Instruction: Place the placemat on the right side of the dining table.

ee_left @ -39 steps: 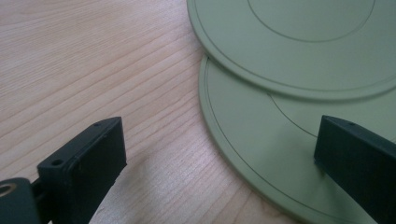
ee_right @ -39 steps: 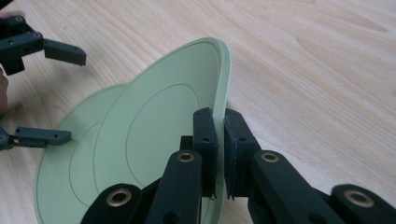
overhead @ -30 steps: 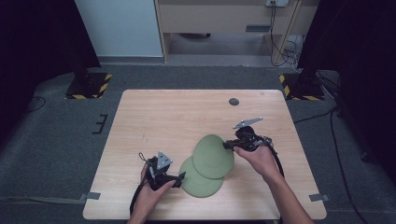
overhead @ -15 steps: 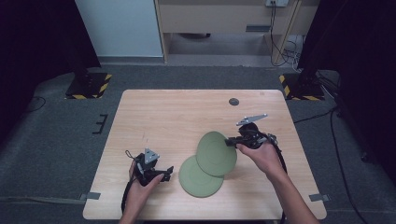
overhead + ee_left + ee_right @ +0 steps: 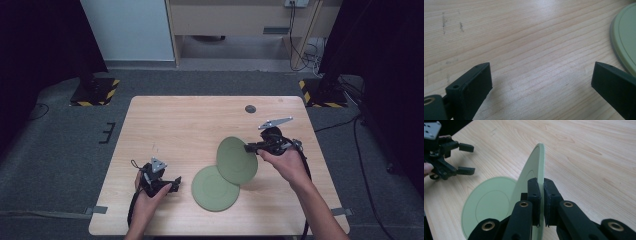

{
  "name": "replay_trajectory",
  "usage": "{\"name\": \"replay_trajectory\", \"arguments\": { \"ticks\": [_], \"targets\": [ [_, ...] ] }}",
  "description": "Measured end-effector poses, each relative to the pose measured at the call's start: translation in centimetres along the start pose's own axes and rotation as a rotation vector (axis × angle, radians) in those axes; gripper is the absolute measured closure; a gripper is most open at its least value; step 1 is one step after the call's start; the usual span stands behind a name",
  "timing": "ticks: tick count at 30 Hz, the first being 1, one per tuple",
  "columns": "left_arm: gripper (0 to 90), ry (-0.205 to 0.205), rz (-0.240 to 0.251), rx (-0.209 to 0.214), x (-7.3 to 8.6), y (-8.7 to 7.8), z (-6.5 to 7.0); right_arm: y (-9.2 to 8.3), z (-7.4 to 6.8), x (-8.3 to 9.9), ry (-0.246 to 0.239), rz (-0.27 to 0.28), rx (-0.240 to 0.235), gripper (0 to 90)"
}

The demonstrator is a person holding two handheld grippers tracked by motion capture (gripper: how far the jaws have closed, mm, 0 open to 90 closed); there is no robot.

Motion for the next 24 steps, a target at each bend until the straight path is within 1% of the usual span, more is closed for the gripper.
{"name": "replay_trajectory", "arguments": {
  "ticks": [4, 6, 8, 12, 13, 14, 15, 18, 19, 22, 24],
  "targets": [
    [2.7, -0.001, -0.009, 0.003, 0.1, 0.1, -0.1, -0.7, 0.0, -0.7, 0.013, 0.017, -0.006, 86.0],
    [2.7, -0.001, -0.009, 0.0, 0.1, 0.2, -0.1, -1.2, 0.2, -1.3, 0.017, 0.029, 0.011, 86.2],
    [2.7, 0.003, -0.013, -0.001, 0.1, 0.2, -0.1, -1.3, 0.2, -1.6, 0.02, 0.034, 0.014, 86.1],
    [2.8, 0.01, -0.016, -0.003, 0.1, 0.3, 0.0, -2.0, 0.8, -2.8, 0.026, 0.06, 0.06, 86.2],
    [2.8, 0.01, -0.016, -0.005, 0.1, 0.3, 0.0, -2.4, 1.2, -3.6, 0.025, 0.077, 0.092, 86.2],
    [2.8, 0.01, -0.016, -0.005, 0.1, 0.3, 0.0, -2.4, 1.2, -3.6, 0.025, 0.077, 0.092, 86.2],
    [2.8, 0.007, -0.016, -0.005, 0.1, 0.3, 0.0, -2.5, 1.5, -4.1, 0.031, 0.085, 0.108, 86.2],
    [2.8, 0.003, -0.014, -0.006, 0.2, 0.2, -0.1, -2.5, 1.9, -4.5, 0.042, 0.1, 0.119, 86.2],
    [2.9, 0.0, -0.012, -0.008, 0.2, 0.2, -0.2, -2.2, 2.3, -4.9, 0.053, 0.112, 0.142, 86.1],
    [2.9, -0.017, -0.01, -0.007, 0.3, 0.0, -0.4, -1.6, 3.2, -5.2, 0.08, 0.126, 0.175, 86.1],
    [3.0, -0.02, -0.009, -0.007, 0.4, 0.0, -0.4, -1.3, 4.0, -5.3, 0.096, 0.136, 0.203, 86.1]
  ]
}}
Point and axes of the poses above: each handheld gripper's, and its own axes: y roughly forward along the jaws, x roughly out of its underside, z roughly to its right, the point moved 8 cm from there along y, roughly forward along the jaws, and after that the axes turned 4 degrees about z, right-handed, at the moved point
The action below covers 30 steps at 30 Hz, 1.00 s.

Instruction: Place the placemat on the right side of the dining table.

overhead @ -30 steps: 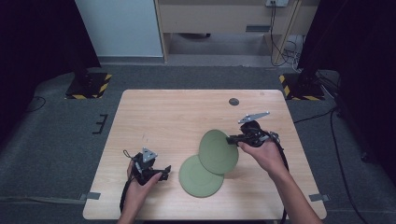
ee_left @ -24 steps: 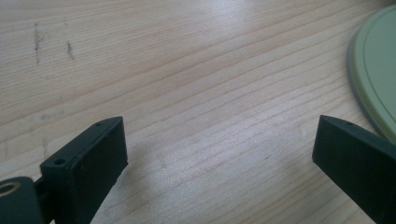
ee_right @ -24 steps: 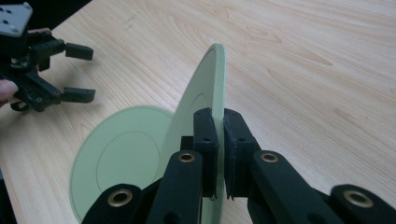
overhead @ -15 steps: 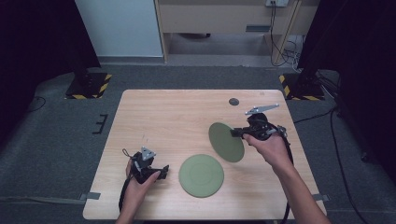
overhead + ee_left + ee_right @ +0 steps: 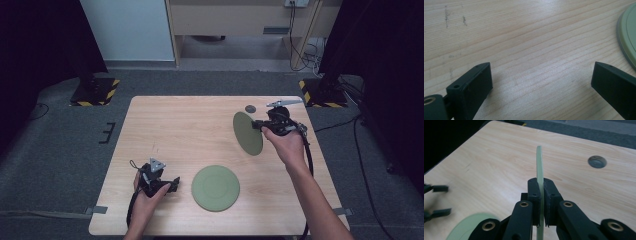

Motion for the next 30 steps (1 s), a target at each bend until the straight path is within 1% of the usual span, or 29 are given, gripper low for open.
{"name": "replay_trajectory", "arguments": {
  "ticks": [1, 5, 6, 7, 9, 10, 11, 13, 15, 16, 17, 18, 21, 23, 30],
  "targets": [
    [3.0, -0.002, -0.001, -0.001, 0.0, 0.0, 0.0, 0.0, 0.0, 0.0, 0.0, 0.0, 0.0, 86.1],
    [3.2, -0.013, -0.002, -0.006, 0.2, -0.1, -0.1, 0.6, 1.5, -0.3, 0.052, 0.014, 0.057, 86.1],
    [3.2, -0.013, -0.002, -0.006, 0.2, -0.1, -0.1, 0.6, 1.5, -0.3, 0.052, 0.014, 0.057, 86.1],
    [3.3, -0.018, -0.002, -0.006, 0.3, -0.2, -0.1, 0.6, 1.9, -0.5, 0.063, 0.025, 0.075, 86.1],
    [3.4, -0.022, -0.001, -0.005, 0.3, -0.2, -0.2, 0.6, 2.3, -0.6, 0.062, 0.025, 0.091, 86.1],
    [3.5, -0.022, -0.001, -0.005, 0.3, -0.2, -0.2, 0.6, 2.3, -0.6, 0.062, 0.025, 0.091, 86.1],
    [3.6, -0.023, 0.0, -0.008, 0.3, -0.2, -0.2, 0.7, 2.7, -0.6, 0.062, 0.018, 0.114, 86.1],
    [3.7, -0.023, 0.001, -0.012, 0.3, -0.2, -0.3, 0.8, 2.9, -0.6, 0.062, 0.018, 0.12, 86.1],
    [4.0, -0.025, 0.002, -0.018, 0.3, -0.2, -0.3, 0.9, 3.3, -0.6, 0.069, 0.02, 0.13, 86.1],
    [4.0, -0.025, 0.002, -0.02, 0.3, -0.2, -0.4, 1.0, 3.8, -0.5, 0.073, 0.019, 0.144, 86.0],
    [4.0, -0.025, 0.002, -0.021, 0.3, -0.2, -0.4, 1.0, 3.8, -0.5, 0.073, 0.019, 0.144, 86.1],
    [4.1, -0.026, 0.003, -0.022, 0.3, -0.2, -0.4, 1.0, 4.2, -0.4, 0.078, 0.018, 0.152, 86.0],
    [4.1, -0.028, 0.003, -0.026, 0.4, -0.3, -0.5, 1.1, 4.5, -0.3, 0.088, 0.018, 0.158, 86.0],
    [4.1, -0.025, 0.0, -0.032, 0.5, -0.3, -0.5, 1.3, 4.9, -0.2, 0.103, 0.024, 0.16, 86.0],
    [4.0, -0.014, 0.001, -0.032, 0.4, -0.4, -0.1, 1.7, 5.2, 0.0, 0.104, 0.021, 0.171, 86.0]
  ]
}}
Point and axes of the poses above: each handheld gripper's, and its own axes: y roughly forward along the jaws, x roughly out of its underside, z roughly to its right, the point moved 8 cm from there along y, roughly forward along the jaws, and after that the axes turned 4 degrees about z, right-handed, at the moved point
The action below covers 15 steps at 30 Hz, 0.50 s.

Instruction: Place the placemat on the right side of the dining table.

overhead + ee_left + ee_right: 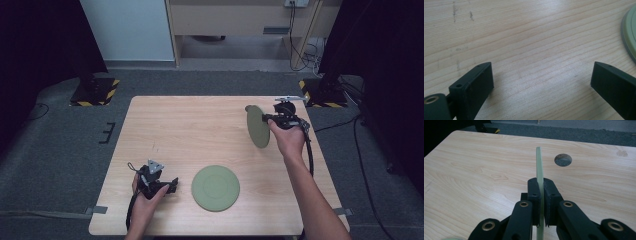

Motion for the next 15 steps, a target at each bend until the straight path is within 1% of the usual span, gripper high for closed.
{"name": "replay_trajectory", "arguments": {
  "ticks": [3, 4, 6, 9, 15],
  "targets": [
    [4.0, -0.001, -0.001, 0.001, 0.0, 0.1, 0.0, 0.1, 0.3, 0.1, 0.004, 0.0, 0.005, 86.0],
    [3.9, -0.007, 0.009, 0.01, -0.1, 0.1, 0.0, 0.1, 0.5, 0.1, 0.015, 0.0, 0.003, 86.0],
    [3.9, -0.008, 0.013, 0.011, -0.2, 0.0, 0.0, 0.1, 0.6, 0.2, 0.017, -0.002, 0.004, 86.0],
    [3.9, -0.01, 0.022, 0.005, -0.3, -0.1, -0.2, 0.1, 1.0, 0.5, 0.019, -0.006, 0.01, 86.0],
    [3.8, -0.018, 0.016, -0.01, -0.2, -0.1, -0.5, -0.1, 1.7, 0.9, 0.032, 0.0, 0.016, 86.0]
  ]
}}
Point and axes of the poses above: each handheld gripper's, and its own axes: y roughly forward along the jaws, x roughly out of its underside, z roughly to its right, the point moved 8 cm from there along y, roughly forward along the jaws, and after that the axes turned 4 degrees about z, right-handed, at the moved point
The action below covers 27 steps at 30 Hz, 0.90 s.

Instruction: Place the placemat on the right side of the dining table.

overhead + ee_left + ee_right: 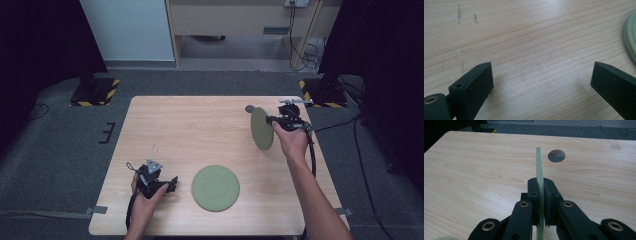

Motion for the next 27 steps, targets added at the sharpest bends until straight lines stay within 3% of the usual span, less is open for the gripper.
{"name": "replay_trajectory", "arguments": {
  "ticks": [8, 15, 21, 27],
  "targets": [
    [3.8, -0.007, -0.004, 0.0, 0.1, 0.2, -0.1, -0.8, 1.8, 0.7, -0.013, -0.008, 0.019, 86.0],
    [4.1, -0.011, 0.004, -0.035, -0.1, 0.2, -0.2, -1.0, 3.9, 1.5, 0.023, -0.003, 0.034, 85.9],
    [3.0, -0.035, -0.005, -0.042, -0.1, 0.4, -0.7, -0.7, 6.0, 2.2, 0.052, -0.018, 0.048, 85.9],
    [3.2, -0.007, -0.024, -0.047, -0.5, 1.3, -0.5, -0.3, 8.1, 3.5, 0.1, -0.028, 0.047, 85.9]
  ]
}}
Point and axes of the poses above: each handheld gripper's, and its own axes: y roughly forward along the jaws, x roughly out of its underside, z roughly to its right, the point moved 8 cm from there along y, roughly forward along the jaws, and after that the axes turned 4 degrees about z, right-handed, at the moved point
